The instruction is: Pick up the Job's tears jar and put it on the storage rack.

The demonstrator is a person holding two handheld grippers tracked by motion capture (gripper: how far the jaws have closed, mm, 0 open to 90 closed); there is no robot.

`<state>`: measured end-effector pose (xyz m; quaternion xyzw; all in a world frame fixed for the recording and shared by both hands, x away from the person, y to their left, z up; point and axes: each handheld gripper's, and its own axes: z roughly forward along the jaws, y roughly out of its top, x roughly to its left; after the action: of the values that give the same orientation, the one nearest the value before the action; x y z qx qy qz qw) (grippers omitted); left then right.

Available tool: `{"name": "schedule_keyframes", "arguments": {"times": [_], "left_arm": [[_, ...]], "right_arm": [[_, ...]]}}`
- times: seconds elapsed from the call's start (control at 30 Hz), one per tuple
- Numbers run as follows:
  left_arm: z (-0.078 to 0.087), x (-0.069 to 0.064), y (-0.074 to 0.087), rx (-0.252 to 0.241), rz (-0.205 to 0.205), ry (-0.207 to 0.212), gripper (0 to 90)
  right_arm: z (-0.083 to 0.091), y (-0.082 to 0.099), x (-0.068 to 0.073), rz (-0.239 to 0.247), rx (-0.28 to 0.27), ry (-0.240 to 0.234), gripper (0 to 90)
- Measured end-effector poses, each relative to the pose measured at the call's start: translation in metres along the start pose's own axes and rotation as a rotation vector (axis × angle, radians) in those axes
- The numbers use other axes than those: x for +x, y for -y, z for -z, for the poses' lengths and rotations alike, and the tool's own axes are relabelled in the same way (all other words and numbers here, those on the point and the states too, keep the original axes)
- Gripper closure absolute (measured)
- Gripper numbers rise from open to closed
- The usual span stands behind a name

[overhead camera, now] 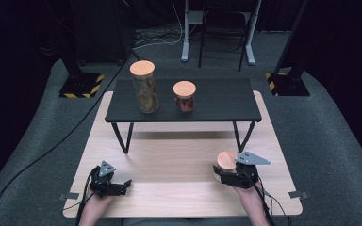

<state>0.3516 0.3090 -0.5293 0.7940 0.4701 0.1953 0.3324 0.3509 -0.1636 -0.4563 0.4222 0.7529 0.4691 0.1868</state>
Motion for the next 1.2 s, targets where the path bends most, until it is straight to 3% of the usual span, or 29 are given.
{"name": "schedule_keyframes", "arguments": {"times": [1.2], "left_arm": [[0.000,0.000,0.000,0.000,0.000,0.000,2.0]], "right_arm": [[0.032,-0.076,-0.002,0.037,-0.008,-0.001,25.0]]}}
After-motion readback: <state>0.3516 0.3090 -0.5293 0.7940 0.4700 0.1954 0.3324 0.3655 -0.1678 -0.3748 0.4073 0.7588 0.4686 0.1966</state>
